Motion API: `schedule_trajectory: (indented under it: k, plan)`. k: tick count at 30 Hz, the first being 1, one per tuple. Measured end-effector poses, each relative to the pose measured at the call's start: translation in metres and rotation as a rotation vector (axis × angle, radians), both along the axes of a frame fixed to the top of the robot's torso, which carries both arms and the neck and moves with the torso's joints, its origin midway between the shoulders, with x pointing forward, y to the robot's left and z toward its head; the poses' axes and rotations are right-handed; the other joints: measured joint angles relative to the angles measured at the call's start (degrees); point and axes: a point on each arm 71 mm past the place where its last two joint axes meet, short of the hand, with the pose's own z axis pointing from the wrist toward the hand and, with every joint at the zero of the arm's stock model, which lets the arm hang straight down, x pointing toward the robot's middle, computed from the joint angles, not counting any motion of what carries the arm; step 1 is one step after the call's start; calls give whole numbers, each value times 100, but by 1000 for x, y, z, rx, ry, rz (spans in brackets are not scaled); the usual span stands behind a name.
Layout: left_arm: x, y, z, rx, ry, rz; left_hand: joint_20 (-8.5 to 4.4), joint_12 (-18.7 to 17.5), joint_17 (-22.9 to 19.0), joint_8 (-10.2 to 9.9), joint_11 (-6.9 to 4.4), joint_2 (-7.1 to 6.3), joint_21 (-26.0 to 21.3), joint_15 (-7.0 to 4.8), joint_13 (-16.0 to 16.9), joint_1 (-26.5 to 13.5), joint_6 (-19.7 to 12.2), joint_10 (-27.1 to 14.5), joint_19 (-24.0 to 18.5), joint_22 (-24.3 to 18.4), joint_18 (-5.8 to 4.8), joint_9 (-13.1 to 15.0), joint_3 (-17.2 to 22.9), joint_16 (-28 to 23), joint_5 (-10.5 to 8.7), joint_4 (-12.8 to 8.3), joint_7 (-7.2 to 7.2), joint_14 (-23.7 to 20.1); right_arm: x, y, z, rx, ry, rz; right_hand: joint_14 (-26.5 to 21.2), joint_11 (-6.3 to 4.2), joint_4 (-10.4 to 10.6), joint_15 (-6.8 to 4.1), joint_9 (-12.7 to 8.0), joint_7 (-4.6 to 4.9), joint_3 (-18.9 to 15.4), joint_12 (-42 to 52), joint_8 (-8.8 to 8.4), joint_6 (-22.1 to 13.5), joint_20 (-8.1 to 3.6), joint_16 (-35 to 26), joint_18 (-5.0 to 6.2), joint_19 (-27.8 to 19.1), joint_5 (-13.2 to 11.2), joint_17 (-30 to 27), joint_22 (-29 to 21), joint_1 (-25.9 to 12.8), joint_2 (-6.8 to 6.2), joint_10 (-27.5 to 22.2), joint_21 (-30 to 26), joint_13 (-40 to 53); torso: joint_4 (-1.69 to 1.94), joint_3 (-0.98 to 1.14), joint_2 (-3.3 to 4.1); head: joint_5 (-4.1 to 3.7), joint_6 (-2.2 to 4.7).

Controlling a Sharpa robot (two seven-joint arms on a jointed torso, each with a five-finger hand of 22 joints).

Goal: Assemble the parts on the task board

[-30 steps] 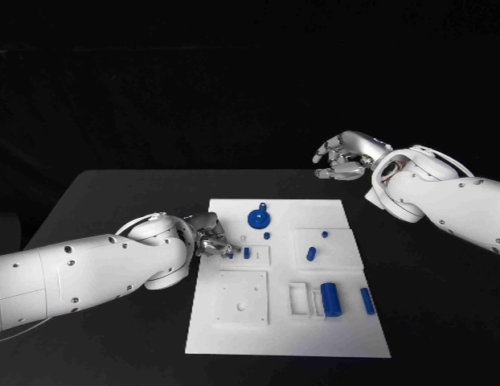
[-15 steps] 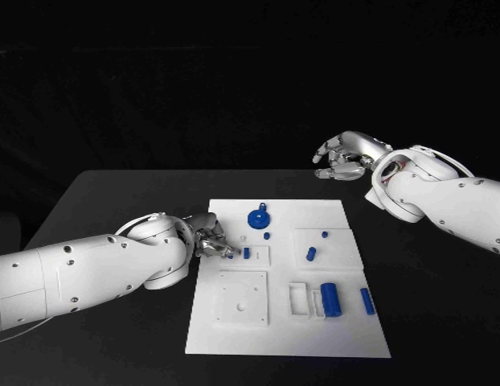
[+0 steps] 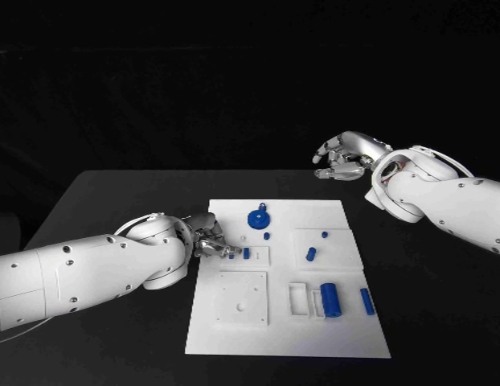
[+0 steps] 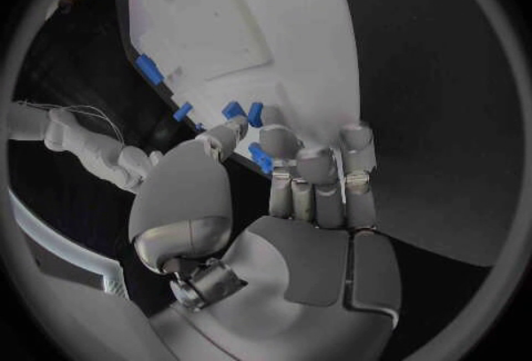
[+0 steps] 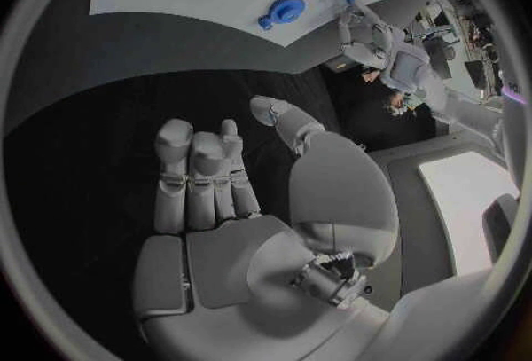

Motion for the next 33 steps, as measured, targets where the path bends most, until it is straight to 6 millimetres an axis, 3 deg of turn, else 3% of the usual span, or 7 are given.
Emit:
schedule_trajectory:
  k: [10,14,20,24,26,28,33]
  plan:
    - [4,1,8,-26,-19,17,0,-15,-8,0,0,10,0,-3,9,-176,-22,0,0,2,0,18,-17,0,0,460,-19,-3,0,0,0,0,1,-1,0,0,0,0,0,-3,0,0,0,2,2,0,0,0,0,0,0,0,0,0,0,0,-2,1,2,-7,4]
    - [8,5,18,-63,-37,42,21,-150,-68,-87,74,1,-23,-17,-20,-145,-126,-74,-64,4,0,18,-47,-136,0,586,42,-90,0,-1,-1,0,2,-2,0,0,0,0,0,-6,0,0,0,5,2,0,0,-1,0,0,0,0,0,0,0,0,-5,1,2,-13,13]
    - [13,11,34,-178,-68,83,119,-651,-277,-499,291,32,-297,106,-224,399,-821,-528,-450,4,0,-162,-223,-626,0,468,271,-541,1,-3,-1,-1,2,-8,0,0,0,0,0,9,0,0,0,-11,4,0,0,-1,0,0,0,0,0,0,0,1,-1,1,-2,-35,19]
    - [16,10,37,-260,-79,86,235,-1167,-468,-738,488,162,-627,329,-430,1102,-1192,-1005,-858,-73,-213,-346,-211,-1111,54,54,489,-974,1,-3,-2,-1,3,-9,0,0,0,0,0,9,0,0,0,-11,5,0,0,-1,0,0,0,0,0,0,0,1,2,2,-4,-47,35]
    - [19,7,38,-297,-84,75,296,-1469,-569,-840,582,299,-744,463,-557,1692,-1359,-1235,-980,-107,-223,-438,-71,-1371,386,-424,575,-1148,1,-4,-2,-1,3,-11,0,0,0,0,-2,9,0,3,0,-11,11,0,0,-8,0,0,0,0,0,0,0,1,2,1,-3,-50,51]
    - [22,3,41,-328,-96,53,332,-1896,-662,-935,738,420,-870,609,-748,2038,-1478,-1458,-1139,-138,-223,-554,22,-1622,540,-921,694,-1311,2,-5,-2,-1,4,-14,0,0,0,0,-10,9,0,22,0,-12,12,0,0,-9,0,0,0,0,0,0,0,1,1,1,-3,-54,62]
    - [28,-11,45,-365,-142,-35,367,-3155,-693,-1213,1050,608,-995,829,-1272,2198,-1684,-1643,-1209,-146,-223,-901,272,-1888,503,-1919,901,-1301,3,-5,-3,0,6,-17,0,0,0,0,-10,9,0,23,0,-12,13,0,0,-9,0,0,0,0,0,0,0,-4,2,1,-3,-66,98]
